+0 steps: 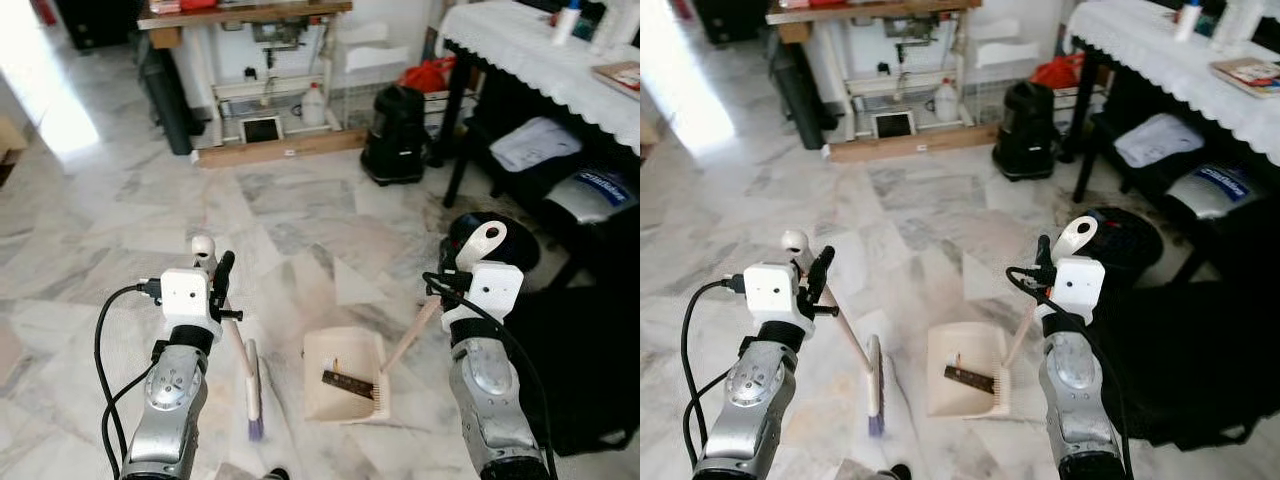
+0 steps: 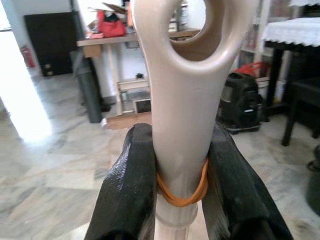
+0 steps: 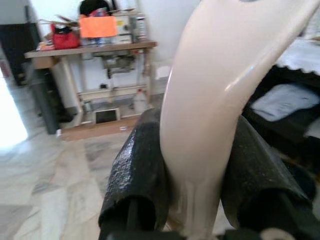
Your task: Sweep floor
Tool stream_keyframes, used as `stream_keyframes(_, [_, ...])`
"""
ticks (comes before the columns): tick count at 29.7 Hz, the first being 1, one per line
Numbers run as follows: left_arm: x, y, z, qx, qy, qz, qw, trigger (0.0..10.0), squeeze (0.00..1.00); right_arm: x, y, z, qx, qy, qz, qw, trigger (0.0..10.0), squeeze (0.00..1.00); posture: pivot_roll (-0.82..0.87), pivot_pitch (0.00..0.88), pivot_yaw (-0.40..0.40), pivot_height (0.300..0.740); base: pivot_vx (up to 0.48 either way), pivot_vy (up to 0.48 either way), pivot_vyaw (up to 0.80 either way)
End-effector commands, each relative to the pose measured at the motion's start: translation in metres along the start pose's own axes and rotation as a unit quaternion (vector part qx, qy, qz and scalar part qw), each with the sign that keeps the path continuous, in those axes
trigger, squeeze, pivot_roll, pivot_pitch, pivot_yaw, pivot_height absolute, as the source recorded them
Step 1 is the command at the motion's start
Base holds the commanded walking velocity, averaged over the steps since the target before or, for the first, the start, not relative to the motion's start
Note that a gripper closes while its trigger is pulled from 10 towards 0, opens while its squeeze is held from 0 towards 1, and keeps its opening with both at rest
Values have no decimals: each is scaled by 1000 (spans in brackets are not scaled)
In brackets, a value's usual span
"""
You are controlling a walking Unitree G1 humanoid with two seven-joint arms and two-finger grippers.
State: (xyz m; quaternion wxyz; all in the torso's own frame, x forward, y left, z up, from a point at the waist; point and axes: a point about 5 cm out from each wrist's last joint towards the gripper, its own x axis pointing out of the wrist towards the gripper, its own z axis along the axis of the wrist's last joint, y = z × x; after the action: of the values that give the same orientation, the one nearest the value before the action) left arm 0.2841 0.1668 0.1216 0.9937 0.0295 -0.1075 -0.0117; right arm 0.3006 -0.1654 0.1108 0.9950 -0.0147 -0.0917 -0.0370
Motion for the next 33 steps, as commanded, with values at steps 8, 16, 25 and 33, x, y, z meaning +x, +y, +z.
stream_keyframes(8, [2, 4, 6, 15, -24, -1, 1000, 10000, 0, 3, 3, 15, -1, -36, 5, 999, 10000, 0, 85, 0, 28, 740, 0, 0, 800])
stream_keyframes(16, [3, 3, 5, 16, -22, -3, 1000, 10000, 0, 4, 3, 16, -2, -38, 7, 999, 10000, 0, 84, 0, 29, 740, 0, 0, 800])
stream_keyframes(25, [5, 4, 8, 26, -23, -3, 999, 10000, 0, 6, 3, 18, -1, -37, 8, 999, 10000, 0, 101, 0, 23, 740, 0, 0, 800])
stream_keyframes(33, [4, 7, 8, 29, -23, 2, 999, 10000, 0, 7, 4, 18, 2, -35, 11, 999, 10000, 0, 110, 0, 19, 740, 0, 0, 800])
